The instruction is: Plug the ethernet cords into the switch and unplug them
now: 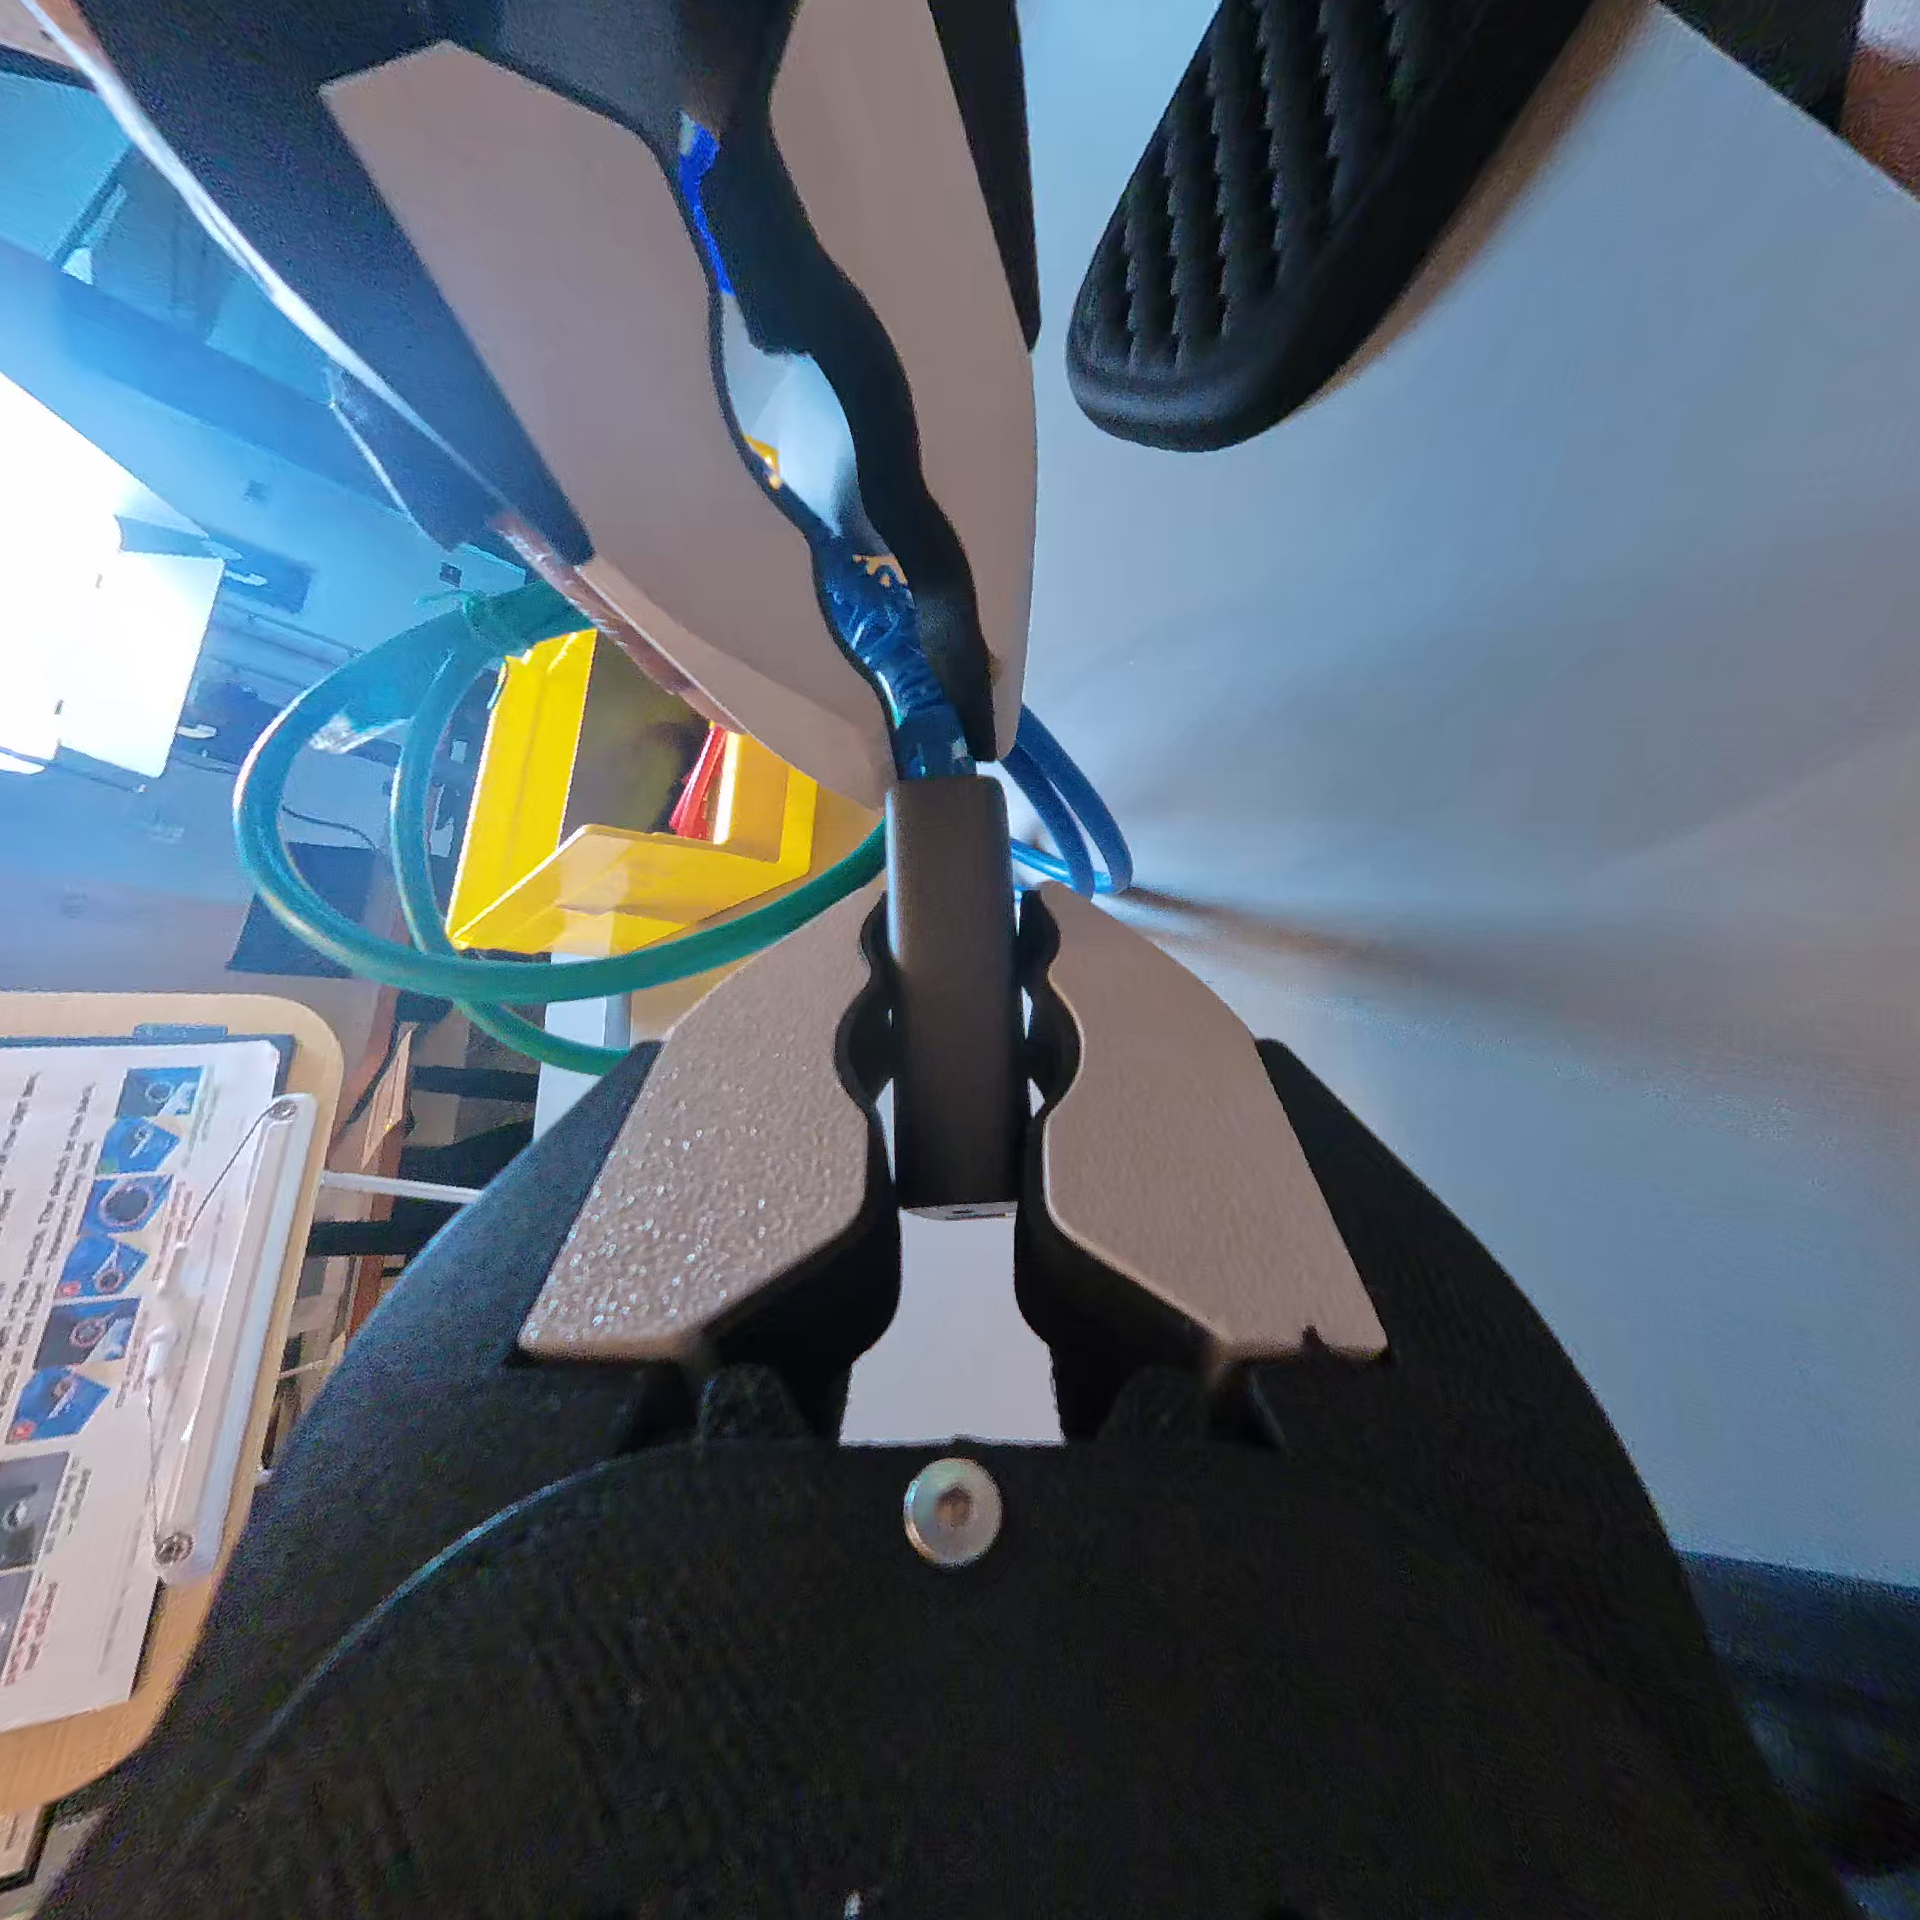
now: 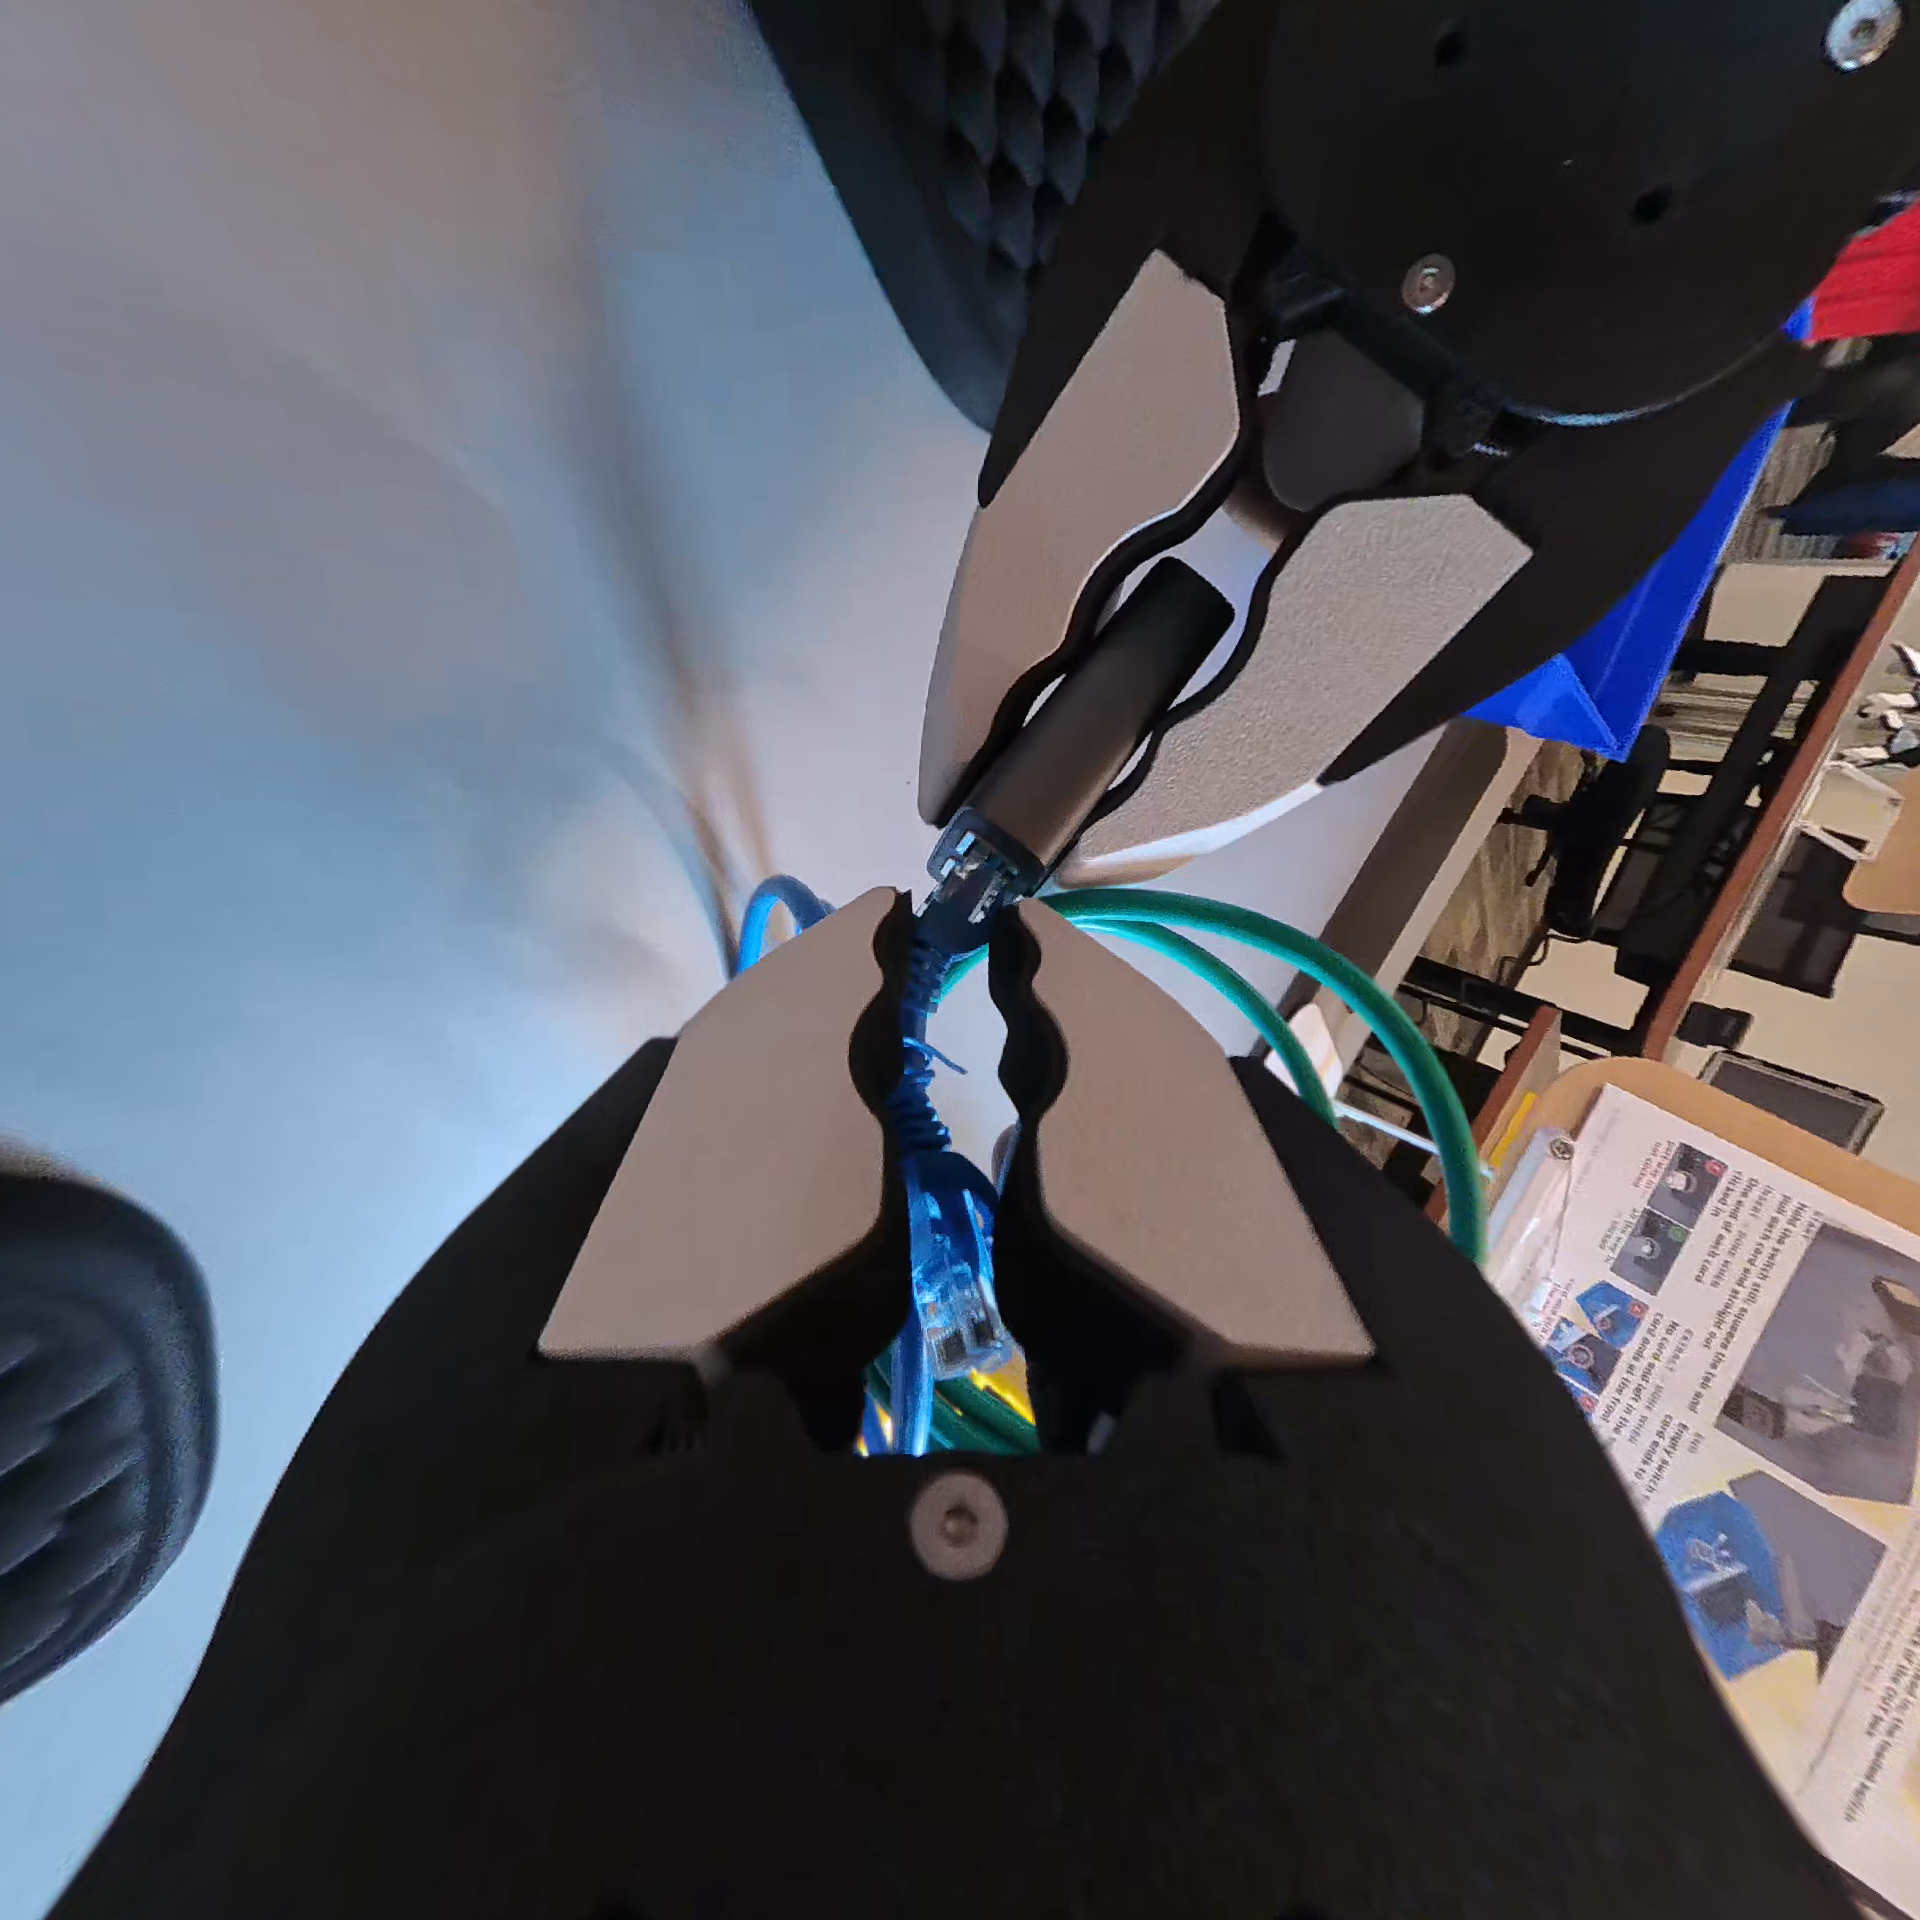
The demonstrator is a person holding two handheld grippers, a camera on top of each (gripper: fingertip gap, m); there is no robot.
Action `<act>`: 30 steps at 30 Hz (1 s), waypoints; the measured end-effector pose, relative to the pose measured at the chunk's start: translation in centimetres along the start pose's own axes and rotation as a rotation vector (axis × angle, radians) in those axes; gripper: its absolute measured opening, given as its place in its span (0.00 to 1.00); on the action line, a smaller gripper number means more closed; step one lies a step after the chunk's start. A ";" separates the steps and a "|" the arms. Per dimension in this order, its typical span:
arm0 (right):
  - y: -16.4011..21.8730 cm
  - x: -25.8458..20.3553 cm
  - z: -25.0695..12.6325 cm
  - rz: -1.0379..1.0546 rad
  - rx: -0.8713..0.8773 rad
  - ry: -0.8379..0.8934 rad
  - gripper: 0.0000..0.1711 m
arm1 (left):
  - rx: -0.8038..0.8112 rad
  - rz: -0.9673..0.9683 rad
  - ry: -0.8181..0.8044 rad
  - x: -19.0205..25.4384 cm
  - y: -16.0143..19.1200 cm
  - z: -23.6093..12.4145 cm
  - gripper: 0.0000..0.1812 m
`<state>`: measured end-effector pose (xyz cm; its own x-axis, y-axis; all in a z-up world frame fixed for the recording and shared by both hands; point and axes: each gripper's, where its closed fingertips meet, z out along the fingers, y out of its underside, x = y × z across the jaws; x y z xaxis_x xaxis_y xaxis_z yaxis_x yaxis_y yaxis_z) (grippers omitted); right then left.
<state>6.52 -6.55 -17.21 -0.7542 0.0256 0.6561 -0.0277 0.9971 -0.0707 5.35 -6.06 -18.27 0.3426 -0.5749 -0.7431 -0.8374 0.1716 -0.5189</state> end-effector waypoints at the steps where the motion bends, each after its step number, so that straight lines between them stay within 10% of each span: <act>1: 0.0 -0.3 0.0 -0.008 -0.013 -0.013 0.08 | 0.000 0.009 0.010 0.2 -0.1 0.2 0.13; 7: -0.1 -0.8 -1.6 0.060 0.030 -0.057 0.08 | 0.043 -0.003 0.021 0.0 -1.7 0.4 0.13; 10: -1.3 -3.4 -3.0 0.129 0.146 -0.182 0.07 | -0.175 -0.027 -0.065 -1.9 4.5 -0.9 0.12; 17: 4.1 0.2 -7.7 0.399 0.123 0.059 0.08 | -0.200 -0.117 -0.215 -5.3 5.9 -3.6 0.12; 24: 16.7 5.7 -12.1 0.578 -0.140 0.437 0.08 | -0.197 -0.123 -0.315 -6.2 6.5 -4.9 0.12; 30: 26.3 3.2 -7.3 0.605 -0.430 0.480 0.08 | -0.217 -0.116 -0.301 -5.4 7.2 -4.1 0.12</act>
<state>8.19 20.31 -11.46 -0.2002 0.4880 0.8496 0.6090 0.7412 -0.2823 -4.27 -4.97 -16.23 0.5227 -0.3146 -0.7924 -0.8455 -0.0722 -0.5291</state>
